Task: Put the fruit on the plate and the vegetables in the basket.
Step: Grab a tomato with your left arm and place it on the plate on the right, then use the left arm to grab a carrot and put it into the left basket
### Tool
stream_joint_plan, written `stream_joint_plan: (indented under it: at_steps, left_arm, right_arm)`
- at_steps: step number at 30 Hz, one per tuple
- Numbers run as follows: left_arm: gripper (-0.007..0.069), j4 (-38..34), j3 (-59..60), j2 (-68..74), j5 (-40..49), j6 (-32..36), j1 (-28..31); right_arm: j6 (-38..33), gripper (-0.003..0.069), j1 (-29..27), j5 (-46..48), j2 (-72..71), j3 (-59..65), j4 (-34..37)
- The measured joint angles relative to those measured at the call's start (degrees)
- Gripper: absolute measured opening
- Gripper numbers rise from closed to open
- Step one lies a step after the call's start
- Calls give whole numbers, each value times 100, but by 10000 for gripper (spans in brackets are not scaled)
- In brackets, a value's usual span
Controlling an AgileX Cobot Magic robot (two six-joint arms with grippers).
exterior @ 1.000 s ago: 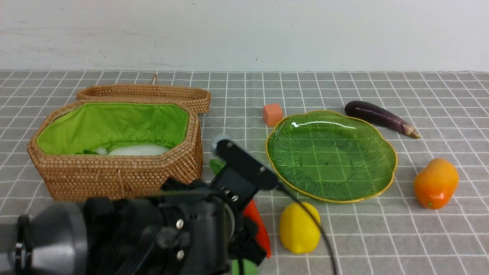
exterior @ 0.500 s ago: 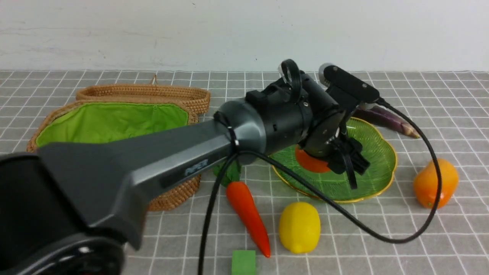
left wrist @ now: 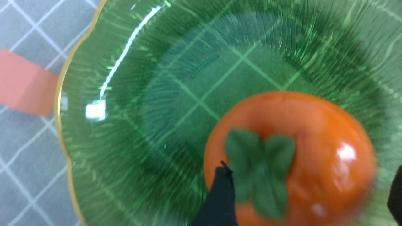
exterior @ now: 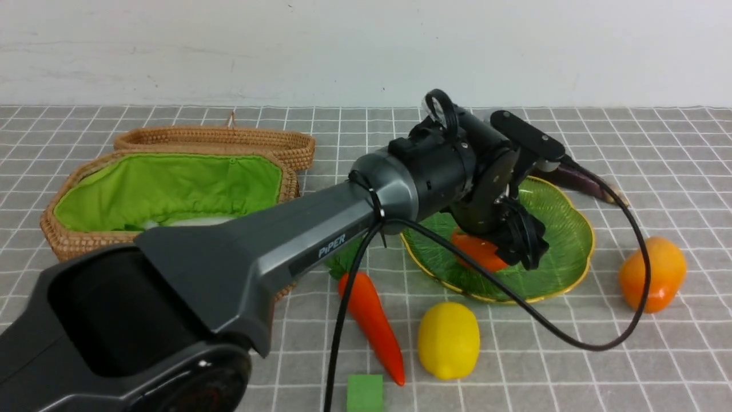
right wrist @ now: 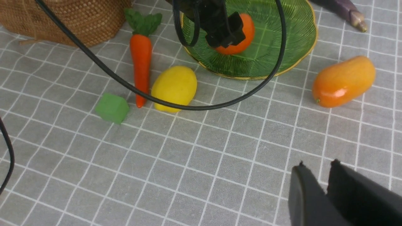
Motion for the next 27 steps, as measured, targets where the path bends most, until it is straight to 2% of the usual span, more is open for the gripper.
stream_joint_plan:
  at_steps: [4, 6, 7, 8, 11, 12, 13, 14, 16, 20, 22, 23, 24, 26, 27]
  left_arm:
    - [657, -148, 0, -351, 606, -34, 0]
    - [601, -233, 0, -728, 1295, -338, 0]
    - [546, -239, 0, -1009, 1743, -588, 0]
    - [535, -239, 0, -1049, 1802, -625, 0]
    - [307, -223, -25, -1628, 2479, -1045, 0]
    - [192, -244, 4, -1794, 2549, -1119, 0]
    - [176, -250, 30, -1844, 2566, -1140, 0]
    - [61, -342, 212, -2013, 2573, -1192, 0]
    - [-7, -548, 572, -2133, 2573, -1241, 0]
    - [2, -759, 1597, -2207, 2573, -1373, -6]
    - [55, -728, 2001, -2207, 2573, -1522, -6]
    - [114, -664, 2316, -2207, 2573, -1725, 19]
    - [114, -643, 2348, -2207, 2573, -1798, 25]
    - [253, -436, 2633, -2197, 2459, -2269, 97]
    - [275, -394, 2657, -2181, 2424, -2350, 97]
  right_arm:
    - [0, 123, 0, -7, 0, 0, 0]
    - [0, 125, 0, -7, 0, 0, 0]
    - [0, 125, 0, -7, 0, 0, 0]
    - [0, 125, 0, -7, 0, 0, 0]
    - [0, 125, 0, -7, 0, 0, 7]
    - [0, 127, 0, -7, 0, 0, 29]
    - [0, 127, 0, -7, 0, 0, 35]
    - [0, 127, 0, -7, 0, 0, 85]
    - [0, 127, 0, -7, 0, 0, 137]
    - [0, 129, 0, 37, 0, 0, 202]
    - [0, 131, 0, 111, 0, 0, 202]
    - [-8, 132, 0, 144, 0, 0, 202]
    - [-8, 133, 0, 144, 0, 0, 202]
    - [-102, 134, 0, 157, 0, 0, 202]
    - [-108, 134, 0, 152, 0, 0, 202]
